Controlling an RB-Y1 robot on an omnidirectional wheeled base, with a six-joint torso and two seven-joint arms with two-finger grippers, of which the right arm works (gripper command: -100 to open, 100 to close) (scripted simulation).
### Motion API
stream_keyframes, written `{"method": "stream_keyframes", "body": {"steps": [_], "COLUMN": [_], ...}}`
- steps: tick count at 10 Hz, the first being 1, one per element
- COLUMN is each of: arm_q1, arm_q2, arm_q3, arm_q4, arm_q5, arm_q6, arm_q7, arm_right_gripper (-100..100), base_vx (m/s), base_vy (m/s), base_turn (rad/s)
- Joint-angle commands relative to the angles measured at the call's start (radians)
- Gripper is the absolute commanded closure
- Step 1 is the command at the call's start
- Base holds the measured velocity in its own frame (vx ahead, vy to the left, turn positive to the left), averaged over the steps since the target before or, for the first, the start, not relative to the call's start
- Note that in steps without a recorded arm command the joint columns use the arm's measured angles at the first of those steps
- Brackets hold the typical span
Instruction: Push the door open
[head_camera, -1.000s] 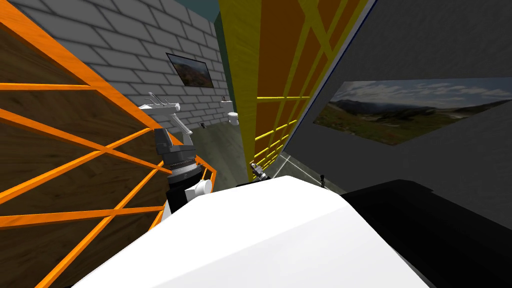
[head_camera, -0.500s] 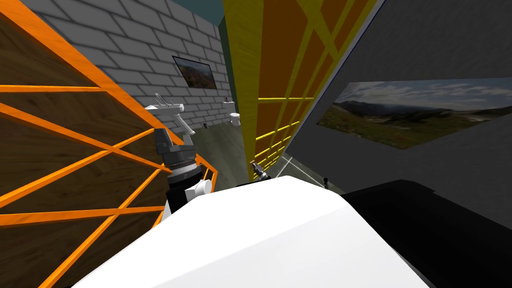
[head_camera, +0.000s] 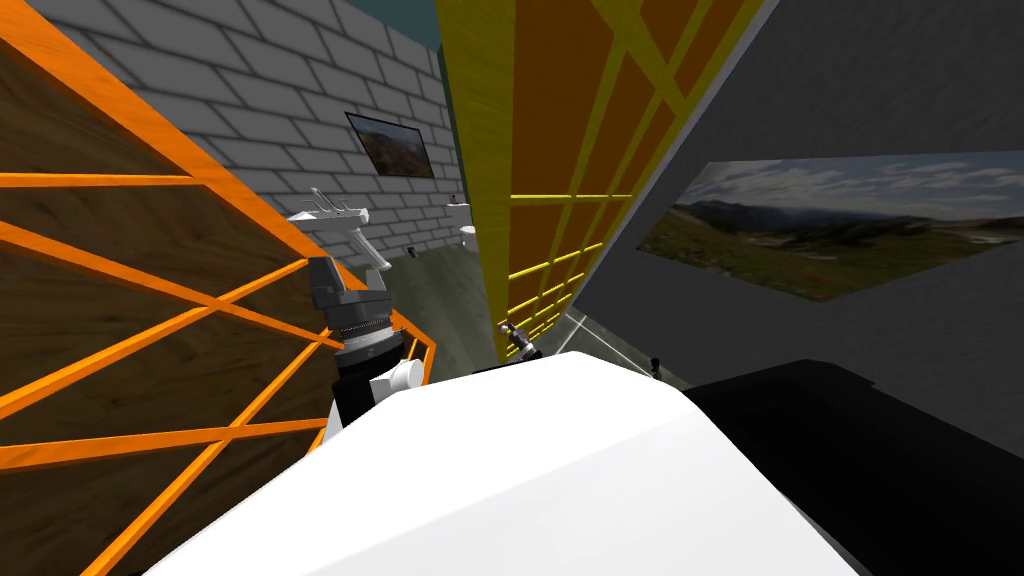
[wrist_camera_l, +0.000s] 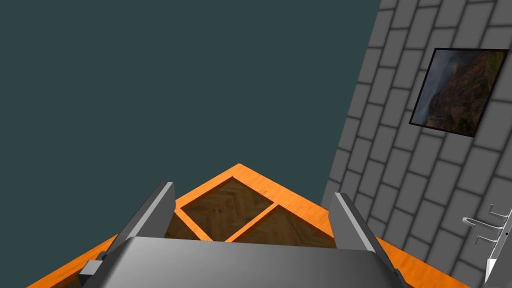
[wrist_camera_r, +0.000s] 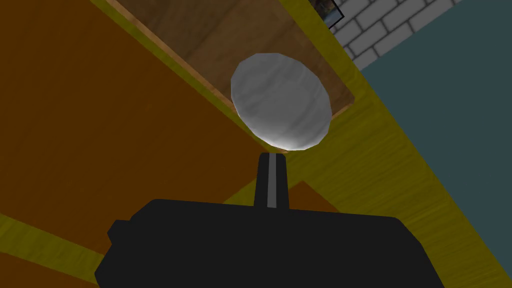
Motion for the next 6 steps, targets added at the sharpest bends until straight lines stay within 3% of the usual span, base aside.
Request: {"method": "stream_keyframes", "body": {"steps": [1, 6], "arm_q1": [-0.008, -0.048], "arm_q2": [-0.002, -0.002], "arm_q3": [-0.003, -0.019], "arm_q4": [0.007, 0.048], "arm_q5": [0.009, 0.037], "arm_q6": [0.006, 0.02], "arm_q7": [0.039, 0.166], "arm_right_gripper": [-100, -100], "base_vx": [-0.056, -0.071], "base_vy": [-0.009, -0.005], "base_turn": [-0.055, -0.051]}}
